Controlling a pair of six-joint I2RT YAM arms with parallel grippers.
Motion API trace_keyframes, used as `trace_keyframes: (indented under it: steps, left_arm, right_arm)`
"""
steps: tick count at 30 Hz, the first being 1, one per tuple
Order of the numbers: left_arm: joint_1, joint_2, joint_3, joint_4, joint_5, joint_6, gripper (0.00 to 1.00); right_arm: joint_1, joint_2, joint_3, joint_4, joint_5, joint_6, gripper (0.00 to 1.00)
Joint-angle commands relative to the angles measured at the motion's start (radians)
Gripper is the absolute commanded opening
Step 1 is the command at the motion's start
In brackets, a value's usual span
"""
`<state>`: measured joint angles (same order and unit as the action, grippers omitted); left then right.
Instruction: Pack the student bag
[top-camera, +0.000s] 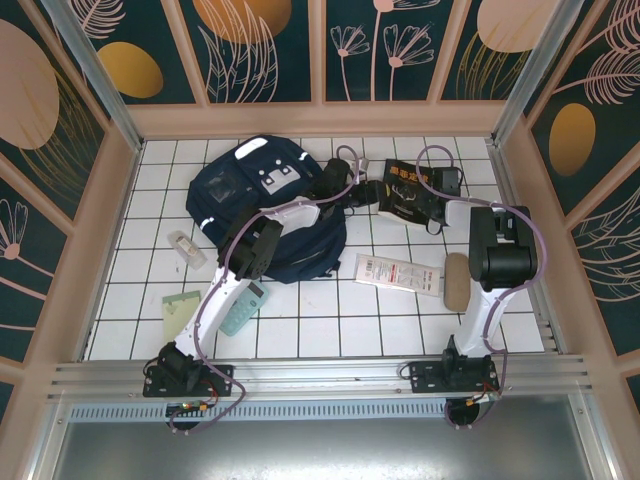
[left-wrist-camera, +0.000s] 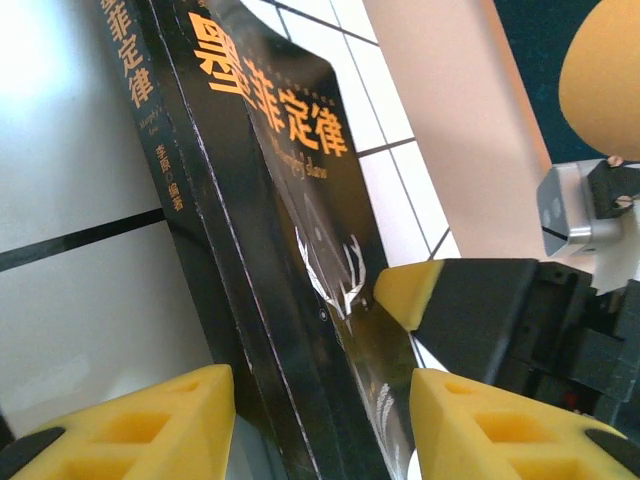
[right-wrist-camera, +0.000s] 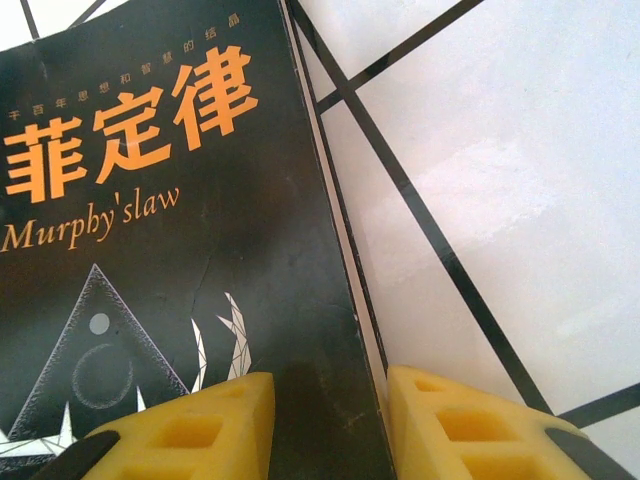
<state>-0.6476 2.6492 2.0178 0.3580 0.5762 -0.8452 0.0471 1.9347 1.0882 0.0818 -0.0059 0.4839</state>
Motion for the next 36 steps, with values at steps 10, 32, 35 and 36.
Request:
trace_keyframes:
  steps: [10,32,35,36]
  left_arm:
    - [-0.083,0.006,-0.075,0.336,0.166,-0.158,0.54]
    - [-0.099,0.02,-0.071,0.268,0.013,-0.46,0.5]
    - [-0.098,0.012,-0.043,0.124,-0.034,-0.449,0.52]
    - [-0.098,0.011,-0.035,0.098,-0.041,-0.449,0.52]
  right_arm:
    - [0.049,-0.01,-0.011,0.052,-0.16,0.032,0.34]
    - [0.042,-0.028,-0.026,0.061,-0.166,0.039,0.35]
    - [0.042,-0.03,-0.025,0.063,-0.166,0.041,0.35]
    - [0.042,-0.031,-0.025,0.064,-0.167,0.041,0.35]
